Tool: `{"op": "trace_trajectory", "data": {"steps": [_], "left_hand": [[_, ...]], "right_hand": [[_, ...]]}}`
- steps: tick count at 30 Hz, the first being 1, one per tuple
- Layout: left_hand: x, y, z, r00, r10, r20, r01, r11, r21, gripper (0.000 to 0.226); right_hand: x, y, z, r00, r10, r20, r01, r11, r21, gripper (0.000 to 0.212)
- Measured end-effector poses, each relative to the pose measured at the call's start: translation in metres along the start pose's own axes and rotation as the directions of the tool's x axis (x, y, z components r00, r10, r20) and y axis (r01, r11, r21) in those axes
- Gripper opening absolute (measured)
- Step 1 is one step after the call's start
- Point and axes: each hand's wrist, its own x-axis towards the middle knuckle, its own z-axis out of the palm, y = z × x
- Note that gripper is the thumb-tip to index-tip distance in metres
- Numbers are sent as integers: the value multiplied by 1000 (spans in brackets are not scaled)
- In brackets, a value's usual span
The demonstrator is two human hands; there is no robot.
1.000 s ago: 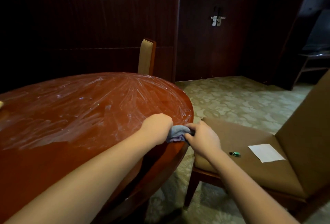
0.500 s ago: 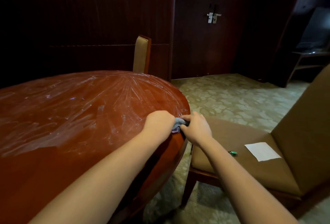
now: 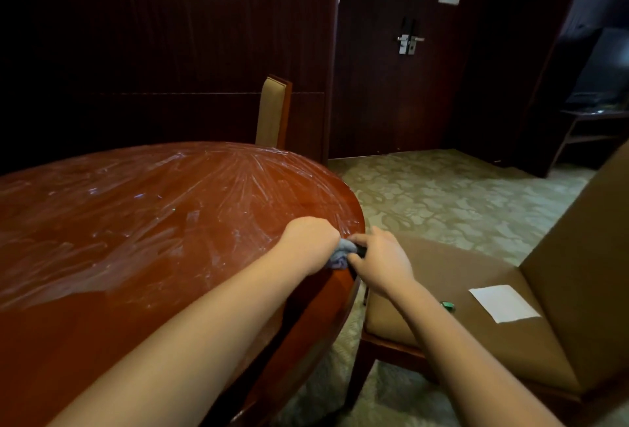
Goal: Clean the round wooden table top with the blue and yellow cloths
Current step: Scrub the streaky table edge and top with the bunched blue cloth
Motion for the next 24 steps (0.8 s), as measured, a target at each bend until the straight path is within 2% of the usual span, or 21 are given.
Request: {"op": "trace_trajectory", "data": {"steps": [3,5,9,13,16,19,22,24], "left_hand": [[-1,-3,1,997,53,49,-55,998,40,25],[3,-9,6,998,25,59,-26,1000,15,19],[13,-14,10,996,-67,50,69,996,-52,24],[13,-7,3,1000,-9,24,10,1000,-15,22],[13,-8,2,1000,1,30,-1,1000,3,19],[16,-10,10,998,-62,7,63,997,-48,21],[18,-7,15,993,-118,-14,116,988,-99,24],[17,-8,15,995,-93,-25,89,989,-121,23]], "right_hand": [[-16,7,2,999,-39,-2,39,999,-24,28],[-7,7,1,1000,-11,-9,11,1000,-21,29],[26,2,0,999,43,5,-43,998,41,28],[22,4,-5,998,15,64,-17,999,33,21],[6,9,-2,999,-36,40,38,998,-56,21],[20,8,-3,999,-50,-8,48,988,-149,27],[37,6,-6,999,10,34,-8,998,-55,31],[39,8,-7,997,16,81,-17,1000,10,23]]}}
